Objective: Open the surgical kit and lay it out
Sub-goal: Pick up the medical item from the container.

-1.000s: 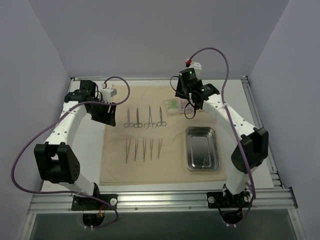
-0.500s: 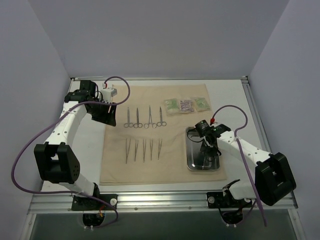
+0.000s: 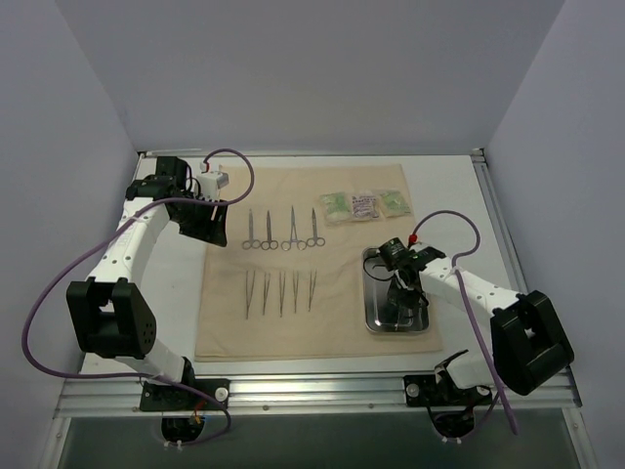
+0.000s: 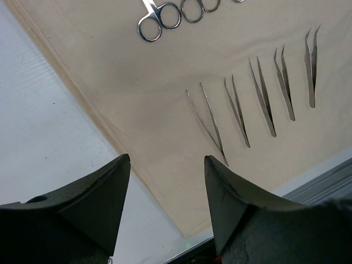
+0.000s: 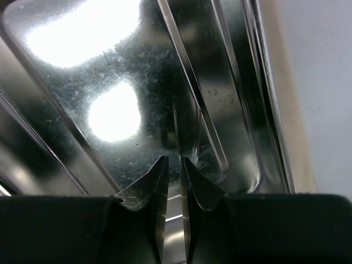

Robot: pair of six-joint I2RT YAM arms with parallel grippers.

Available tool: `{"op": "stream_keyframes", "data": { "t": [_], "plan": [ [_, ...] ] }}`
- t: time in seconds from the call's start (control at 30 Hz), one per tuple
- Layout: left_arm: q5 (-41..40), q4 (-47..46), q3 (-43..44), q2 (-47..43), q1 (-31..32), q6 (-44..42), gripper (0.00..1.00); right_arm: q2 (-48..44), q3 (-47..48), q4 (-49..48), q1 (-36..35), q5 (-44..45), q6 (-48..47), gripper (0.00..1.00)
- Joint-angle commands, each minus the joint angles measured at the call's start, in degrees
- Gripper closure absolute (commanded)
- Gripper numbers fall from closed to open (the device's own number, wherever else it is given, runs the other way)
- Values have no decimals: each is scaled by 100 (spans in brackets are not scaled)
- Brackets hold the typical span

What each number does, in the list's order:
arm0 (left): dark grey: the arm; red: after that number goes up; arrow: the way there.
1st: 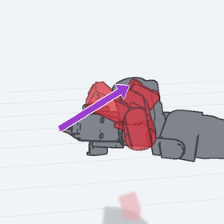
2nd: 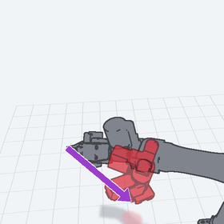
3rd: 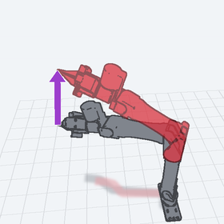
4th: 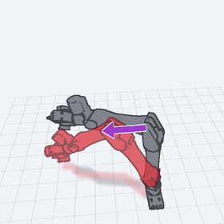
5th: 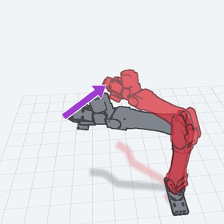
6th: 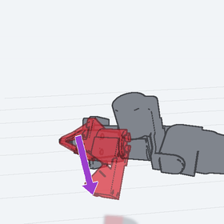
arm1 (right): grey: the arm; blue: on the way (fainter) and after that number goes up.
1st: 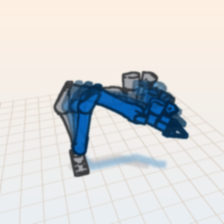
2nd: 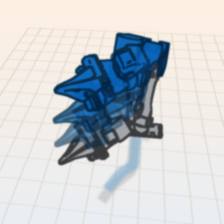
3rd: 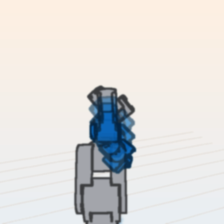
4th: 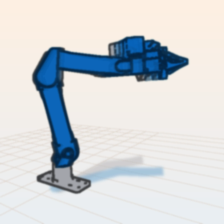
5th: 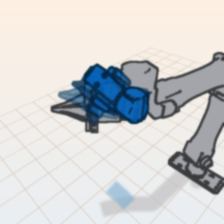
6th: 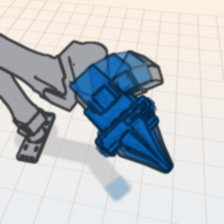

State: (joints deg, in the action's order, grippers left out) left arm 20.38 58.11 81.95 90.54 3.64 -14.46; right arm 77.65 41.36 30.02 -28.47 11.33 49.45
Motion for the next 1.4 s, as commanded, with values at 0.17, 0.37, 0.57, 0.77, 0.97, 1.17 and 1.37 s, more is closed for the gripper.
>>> {"op": "stream_keyframes", "data": {
  "t": [0.17, 0.37, 0.57, 0.77, 0.97, 1.17, 1.37],
  "plan": [
    [150, -1, 49, -72, -12, -84, 35, 216, -23, -101, 96, 308, -120, 85],
    [159, 16, 58, -72, -12, -83, 35, 312, -181, -304, 113, 273, -181, 86],
    [159, 25, 49, -89, -12, -83, 35, 269, -234, -242, 131, 352, -155, 87],
    [177, 25, 66, -72, -12, -83, 35, 137, -94, -102, 131, 344, -146, 87],
    [203, 8, 75, -46, -12, -83, 35, -30, 82, 197, 122, 475, -50, 87],
    [212, 8, 75, -28, -12, -84, 35, -144, 135, 364, 122, 572, 12, 87],
    [212, 16, 75, -10, -12, -83, 35, -118, -146, 145, 140, 519, 91, 85]
  ]
}}
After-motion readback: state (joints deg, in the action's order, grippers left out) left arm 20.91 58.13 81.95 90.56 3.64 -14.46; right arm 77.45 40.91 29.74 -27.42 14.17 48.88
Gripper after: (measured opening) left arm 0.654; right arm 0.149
